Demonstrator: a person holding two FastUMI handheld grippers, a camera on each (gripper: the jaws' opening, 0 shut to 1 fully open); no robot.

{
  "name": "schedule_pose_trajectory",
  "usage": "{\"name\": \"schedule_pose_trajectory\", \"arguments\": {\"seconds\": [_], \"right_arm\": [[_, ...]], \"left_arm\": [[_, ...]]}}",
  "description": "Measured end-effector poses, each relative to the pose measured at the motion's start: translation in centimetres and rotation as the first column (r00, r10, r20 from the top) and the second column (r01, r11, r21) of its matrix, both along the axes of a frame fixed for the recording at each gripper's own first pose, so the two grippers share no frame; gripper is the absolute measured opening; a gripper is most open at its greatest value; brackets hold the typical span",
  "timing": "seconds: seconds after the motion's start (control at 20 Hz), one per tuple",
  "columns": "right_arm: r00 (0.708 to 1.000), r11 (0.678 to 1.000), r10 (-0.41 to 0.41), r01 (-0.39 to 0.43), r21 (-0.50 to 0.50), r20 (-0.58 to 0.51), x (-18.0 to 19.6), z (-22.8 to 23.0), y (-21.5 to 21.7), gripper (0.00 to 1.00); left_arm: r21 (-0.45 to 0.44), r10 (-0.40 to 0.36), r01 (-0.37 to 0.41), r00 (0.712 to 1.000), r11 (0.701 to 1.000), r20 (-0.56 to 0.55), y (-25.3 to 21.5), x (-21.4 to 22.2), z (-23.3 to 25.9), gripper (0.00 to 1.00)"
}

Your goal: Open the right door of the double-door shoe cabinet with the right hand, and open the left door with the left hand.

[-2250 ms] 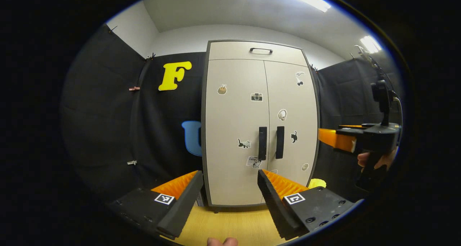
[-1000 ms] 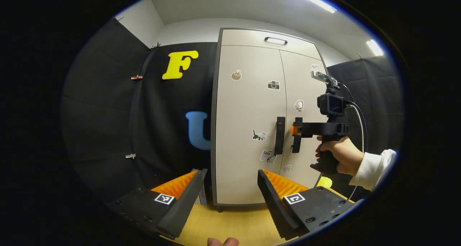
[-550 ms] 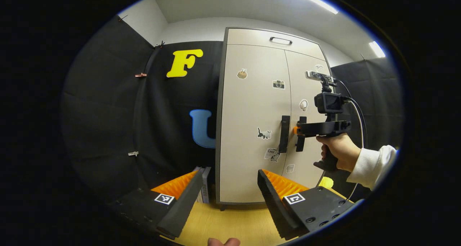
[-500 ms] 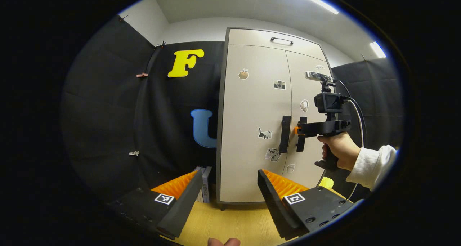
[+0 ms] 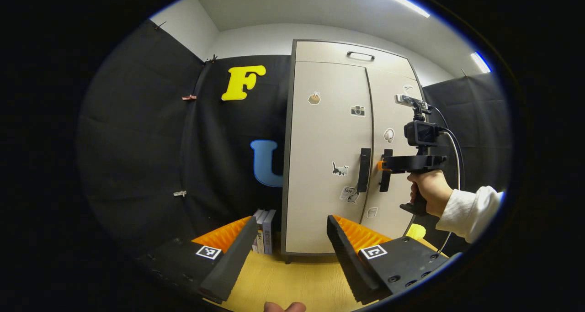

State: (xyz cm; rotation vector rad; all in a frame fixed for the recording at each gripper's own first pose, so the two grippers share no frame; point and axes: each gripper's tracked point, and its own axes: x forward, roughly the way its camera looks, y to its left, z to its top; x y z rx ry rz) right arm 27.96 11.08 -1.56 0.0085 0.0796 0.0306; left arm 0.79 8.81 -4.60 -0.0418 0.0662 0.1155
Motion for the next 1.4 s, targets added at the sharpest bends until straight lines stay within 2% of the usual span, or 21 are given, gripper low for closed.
{"name": "schedule_pose_trajectory", "arguments": {"seconds": [0.4,0.85,1.4], "right_arm": [[0.997,0.996,0.083,-0.083,0.025,-0.001,-5.2,0.3,-1.9,0.11],[0.993,0.990,0.121,-0.122,0.070,0.014,-9.9,0.8,-4.8,0.11],[0.988,0.986,0.153,-0.154,0.057,0.011,-13.2,1.4,-8.5,0.11]], "left_arm": [[-0.008,0.019,-0.020,1.000,1.000,-0.012,-1.4,-2.2,0.0,0.95],[0.002,0.018,-0.018,1.000,1.000,-0.009,-3.9,-3.4,0.3,0.95],[0.007,-0.022,0.022,1.000,1.000,-0.005,-7.6,-2.2,0.7,0.95]]}}
